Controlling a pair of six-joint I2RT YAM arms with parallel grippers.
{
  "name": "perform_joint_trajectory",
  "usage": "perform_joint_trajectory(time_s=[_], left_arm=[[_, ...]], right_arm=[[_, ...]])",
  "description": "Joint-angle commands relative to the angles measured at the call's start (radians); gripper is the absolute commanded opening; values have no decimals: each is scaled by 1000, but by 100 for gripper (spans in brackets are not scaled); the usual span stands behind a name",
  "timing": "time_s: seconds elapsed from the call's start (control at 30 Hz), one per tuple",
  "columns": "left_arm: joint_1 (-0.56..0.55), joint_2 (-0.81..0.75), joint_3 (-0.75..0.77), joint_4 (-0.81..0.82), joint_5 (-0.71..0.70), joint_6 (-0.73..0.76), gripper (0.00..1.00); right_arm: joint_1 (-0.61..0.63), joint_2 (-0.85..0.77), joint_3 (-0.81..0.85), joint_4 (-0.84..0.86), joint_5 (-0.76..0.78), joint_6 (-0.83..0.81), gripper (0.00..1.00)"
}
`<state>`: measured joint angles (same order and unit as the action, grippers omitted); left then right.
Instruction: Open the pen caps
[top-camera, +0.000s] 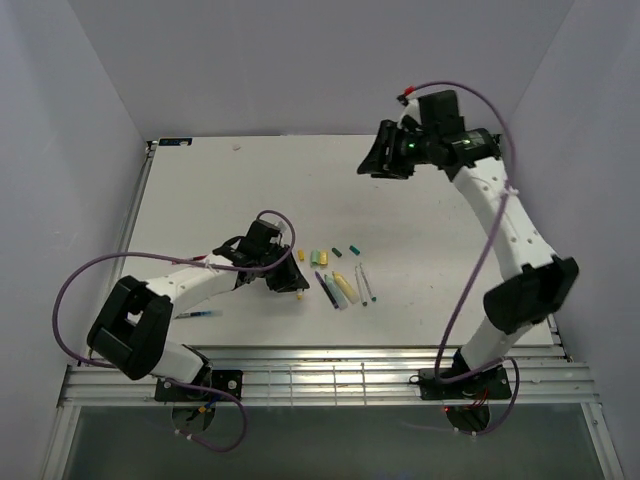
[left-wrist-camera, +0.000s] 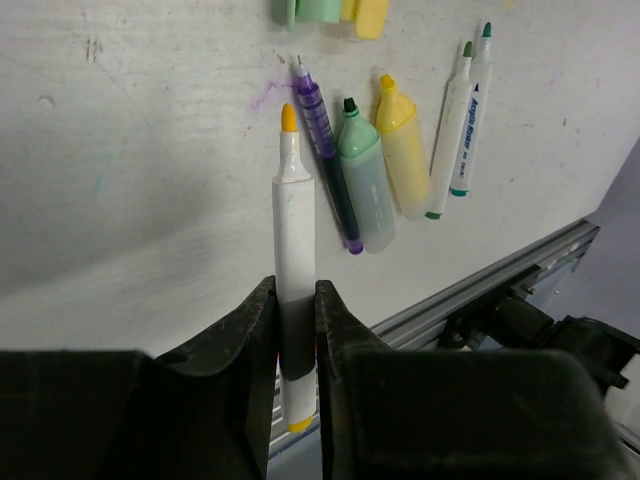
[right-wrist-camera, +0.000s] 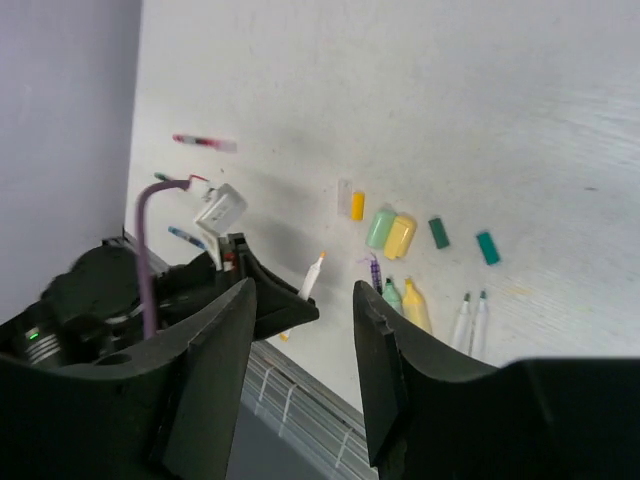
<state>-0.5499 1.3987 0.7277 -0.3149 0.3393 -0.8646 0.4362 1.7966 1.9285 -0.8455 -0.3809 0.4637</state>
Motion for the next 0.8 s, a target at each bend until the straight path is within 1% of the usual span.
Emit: perform_joint_trajectory(time_s=[0.0,0.1,0.2,0.4,0.67,0.77], left_arm=[[-76,55,64,72,-106,9,0],[-113,129,79,92,-146,-8,0],[-130,183,87,114,-166,-39,0],[-150,236,122,122,-203,-73,0],[-182,273,107,119,-214,-151,0],[-203,276,87,108,-229,-200,9]], right_arm=[[-57,-213,-188,-61,-47,-36,50],[-77,-348,-343,-61,-41,-46,50],[-79,-417,-426,-59,-42,-51,50],[-79,-463,-451,-56,-85,-48,51],[-77,-497,-477,-56,-116,-39,51],[-71,-503,-474,-58,-119,-39,51]])
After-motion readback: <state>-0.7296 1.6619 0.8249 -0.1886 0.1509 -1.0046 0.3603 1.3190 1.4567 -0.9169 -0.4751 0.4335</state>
